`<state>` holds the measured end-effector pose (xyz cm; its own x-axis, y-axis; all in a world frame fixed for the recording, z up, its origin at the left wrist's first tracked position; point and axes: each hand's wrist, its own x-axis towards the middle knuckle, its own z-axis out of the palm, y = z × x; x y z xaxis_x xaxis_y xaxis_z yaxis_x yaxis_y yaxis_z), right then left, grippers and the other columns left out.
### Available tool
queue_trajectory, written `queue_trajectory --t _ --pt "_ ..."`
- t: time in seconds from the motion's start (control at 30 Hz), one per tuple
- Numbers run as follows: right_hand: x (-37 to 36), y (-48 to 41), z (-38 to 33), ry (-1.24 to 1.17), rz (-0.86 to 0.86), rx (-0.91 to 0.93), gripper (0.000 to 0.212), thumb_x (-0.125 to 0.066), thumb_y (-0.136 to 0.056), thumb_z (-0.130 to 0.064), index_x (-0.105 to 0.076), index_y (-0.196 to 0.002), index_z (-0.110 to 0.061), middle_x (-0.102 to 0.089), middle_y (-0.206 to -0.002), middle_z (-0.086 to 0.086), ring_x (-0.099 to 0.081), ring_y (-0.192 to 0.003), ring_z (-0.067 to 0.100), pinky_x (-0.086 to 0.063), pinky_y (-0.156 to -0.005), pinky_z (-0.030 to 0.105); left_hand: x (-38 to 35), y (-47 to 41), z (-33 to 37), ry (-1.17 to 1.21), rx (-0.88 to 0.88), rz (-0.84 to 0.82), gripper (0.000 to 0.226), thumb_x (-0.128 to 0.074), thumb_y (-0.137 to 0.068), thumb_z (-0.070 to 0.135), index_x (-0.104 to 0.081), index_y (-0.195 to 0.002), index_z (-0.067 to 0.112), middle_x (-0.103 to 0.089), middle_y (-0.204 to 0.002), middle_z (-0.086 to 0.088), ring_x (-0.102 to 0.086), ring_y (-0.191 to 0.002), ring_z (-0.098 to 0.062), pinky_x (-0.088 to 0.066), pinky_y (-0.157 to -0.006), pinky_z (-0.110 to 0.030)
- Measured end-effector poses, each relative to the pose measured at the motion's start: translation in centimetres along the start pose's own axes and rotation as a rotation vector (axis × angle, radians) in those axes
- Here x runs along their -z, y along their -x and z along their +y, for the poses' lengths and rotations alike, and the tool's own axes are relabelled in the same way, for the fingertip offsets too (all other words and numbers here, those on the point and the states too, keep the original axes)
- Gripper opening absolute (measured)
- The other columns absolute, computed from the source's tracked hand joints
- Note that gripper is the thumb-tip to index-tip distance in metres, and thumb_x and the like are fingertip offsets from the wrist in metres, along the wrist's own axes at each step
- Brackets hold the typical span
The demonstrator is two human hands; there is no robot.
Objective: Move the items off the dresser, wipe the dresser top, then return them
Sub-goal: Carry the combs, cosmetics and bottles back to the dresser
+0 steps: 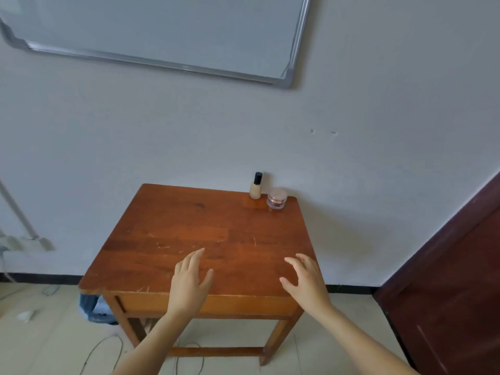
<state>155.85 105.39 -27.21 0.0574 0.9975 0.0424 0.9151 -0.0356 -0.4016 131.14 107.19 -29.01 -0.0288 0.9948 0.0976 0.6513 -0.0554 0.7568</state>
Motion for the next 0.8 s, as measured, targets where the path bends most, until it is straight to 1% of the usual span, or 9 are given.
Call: queue_trajectory --t 0.13,0.27,0.37,0.5,0.57,0.67,0.73,0.8 --pt "0.5 -6.0 2.7 -0.035 0.032 -0.029 0.052 -0.055 -0.089 -0.036 -0.038 -0.135 -0.022 -0.029 -0.146 0.003 -0.024 -0.136 0.017 -0.027 -0.109 0.029 -2.2 -5.7 1.0 -0.039 -0.01 -0.016 0.051 -0.049 -0.092 0.026 -0.032 -0.14 0.019 -0.037 -0.144 0.0 -0.028 -0.134 -0.019 -0.029 -0.108 -0.034" --pt "1.1 -14.3 5.1 -0.104 0.06 -0.048 0.054 -0.058 -0.087 -0.034 -0.038 -0.135 -0.02 -0.031 -0.144 0.005 -0.027 -0.134 0.018 -0.032 -0.106 0.03 -4.2 -12.7 3.2 -0.046 0.003 -0.009 0.051 -0.049 -0.092 0.026 -0.031 -0.14 0.021 -0.035 -0.145 0.002 -0.028 -0.134 -0.017 -0.03 -0.107 -0.032" --pt "0.9 -20.1 6.3 -0.141 0.039 -0.042 0.056 -0.06 -0.086 -0.034 -0.037 -0.135 -0.02 -0.033 -0.141 0.005 -0.031 -0.131 0.019 -0.033 -0.104 0.029 -6.0 -17.6 4.8 -0.049 0.002 -0.018 0.052 -0.049 -0.092 0.026 -0.03 -0.14 0.022 -0.035 -0.145 0.003 -0.03 -0.133 -0.016 -0.031 -0.106 -0.031" --pt "-0.4 -26.2 7.8 -0.191 -0.021 -0.031 0.06 -0.064 -0.082 -0.034 -0.037 -0.134 -0.021 -0.038 -0.134 0.003 -0.038 -0.122 0.018 -0.036 -0.095 0.023 -9.1 -22.5 5.9 0.026 0.106 -0.02 0.055 -0.053 -0.09 0.024 -0.031 -0.14 0.021 -0.038 -0.143 0.003 -0.035 -0.13 -0.017 -0.035 -0.106 -0.035" --pt "-1.4 -28.5 8.4 -0.242 -0.049 -0.039 0.067 -0.069 -0.078 -0.032 -0.034 -0.136 -0.023 -0.037 -0.133 0.004 -0.038 -0.122 0.018 -0.036 -0.094 0.021 -11.0 -24.1 6.0 0.055 0.161 -0.042 0.057 -0.056 -0.088 0.024 -0.031 -0.14 0.022 -0.039 -0.142 0.002 -0.037 -0.128 -0.018 -0.036 -0.106 -0.037" --pt "-3.1 -31.0 9.1 -0.31 -0.073 -0.051 0.078 -0.075 -0.073 -0.029 -0.032 -0.138 -0.025 -0.039 -0.131 0.005 -0.039 -0.121 0.018 -0.037 -0.092 0.022 -13.4 -25.6 5.8 0.044 0.217 -0.097 0.06 -0.059 -0.087 0.025 -0.03 -0.14 0.023 -0.039 -0.141 0.002 -0.038 -0.127 -0.017 -0.038 -0.105 -0.037" --pt "-4.1 -32.1 9.3 -0.367 -0.074 -0.056 0.075 -0.078 -0.069 -0.028 -0.038 -0.133 -0.025 -0.04 -0.129 0.004 -0.041 -0.12 0.02 -0.039 -0.091 0.023 -14.4 -26.7 5.7 0.017 0.233 -0.13 0.063 -0.061 -0.085 0.028 -0.03 -0.14 0.023 -0.039 -0.141 0.003 -0.037 -0.128 -0.017 -0.038 -0.105 -0.036" --pt "-4.9 -33.3 9.3 -0.412 -0.078 -0.059 0.073 -0.079 -0.068 -0.027 -0.041 -0.13 -0.024 -0.038 -0.13 0.003 -0.04 -0.121 0.019 -0.037 -0.091 0.02 -15.1 -28.5 5.7 -0.002 0.241 -0.147 0.066 -0.062 -0.084 0.029 -0.029 -0.14 0.023 -0.039 -0.142 0.002 -0.036 -0.13 -0.018 -0.038 -0.105 -0.038"
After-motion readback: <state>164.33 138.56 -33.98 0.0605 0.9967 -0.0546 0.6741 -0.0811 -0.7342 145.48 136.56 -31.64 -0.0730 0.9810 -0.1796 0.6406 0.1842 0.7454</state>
